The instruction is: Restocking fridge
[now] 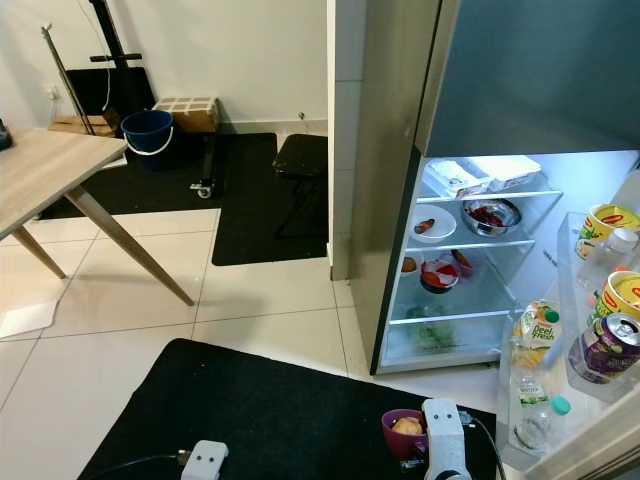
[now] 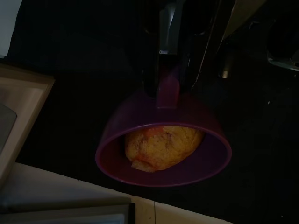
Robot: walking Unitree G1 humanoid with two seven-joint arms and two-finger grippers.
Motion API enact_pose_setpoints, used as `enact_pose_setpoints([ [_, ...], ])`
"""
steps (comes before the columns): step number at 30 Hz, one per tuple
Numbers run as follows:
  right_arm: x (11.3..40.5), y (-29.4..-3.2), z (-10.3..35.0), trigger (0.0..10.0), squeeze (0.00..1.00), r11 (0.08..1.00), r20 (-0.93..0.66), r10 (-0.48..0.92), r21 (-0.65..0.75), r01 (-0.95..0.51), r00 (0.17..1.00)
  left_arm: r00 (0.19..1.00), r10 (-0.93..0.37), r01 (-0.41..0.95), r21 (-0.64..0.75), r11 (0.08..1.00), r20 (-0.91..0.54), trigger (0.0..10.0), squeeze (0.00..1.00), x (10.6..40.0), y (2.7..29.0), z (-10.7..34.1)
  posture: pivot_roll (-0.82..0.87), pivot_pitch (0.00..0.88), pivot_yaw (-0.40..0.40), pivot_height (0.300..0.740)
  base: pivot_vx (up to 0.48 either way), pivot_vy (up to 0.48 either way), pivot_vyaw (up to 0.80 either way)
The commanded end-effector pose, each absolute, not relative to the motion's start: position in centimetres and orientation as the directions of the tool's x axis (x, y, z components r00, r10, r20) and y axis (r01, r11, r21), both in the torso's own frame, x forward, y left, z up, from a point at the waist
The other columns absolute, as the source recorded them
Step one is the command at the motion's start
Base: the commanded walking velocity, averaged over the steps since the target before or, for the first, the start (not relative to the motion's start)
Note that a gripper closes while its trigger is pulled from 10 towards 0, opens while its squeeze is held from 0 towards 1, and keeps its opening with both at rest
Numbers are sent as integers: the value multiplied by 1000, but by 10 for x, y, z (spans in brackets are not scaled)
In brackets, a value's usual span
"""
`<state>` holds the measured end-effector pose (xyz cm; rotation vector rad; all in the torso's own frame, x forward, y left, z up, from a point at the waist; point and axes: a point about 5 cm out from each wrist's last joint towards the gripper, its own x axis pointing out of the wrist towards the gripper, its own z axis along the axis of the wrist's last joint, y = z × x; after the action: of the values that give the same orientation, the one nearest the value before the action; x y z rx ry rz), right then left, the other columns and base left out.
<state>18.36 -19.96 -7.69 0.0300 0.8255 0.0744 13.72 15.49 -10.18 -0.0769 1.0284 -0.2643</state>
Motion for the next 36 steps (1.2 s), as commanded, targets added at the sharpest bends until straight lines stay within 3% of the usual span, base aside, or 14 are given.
enact_pose_setpoints([
  [1,190,-198,-73,10000,0,997,-711,80,54,-59,699,467,-271,198,-199,960,-842,10000,0,135,150,-103,0,0,-19,739,0,0,0],
  [36,186,-195,-76,10000,0,996,-721,84,60,-59,688,475,-261,203,-183,962,-840,10000,0,139,158,-101,32,0,-8,739,0,0,0],
])
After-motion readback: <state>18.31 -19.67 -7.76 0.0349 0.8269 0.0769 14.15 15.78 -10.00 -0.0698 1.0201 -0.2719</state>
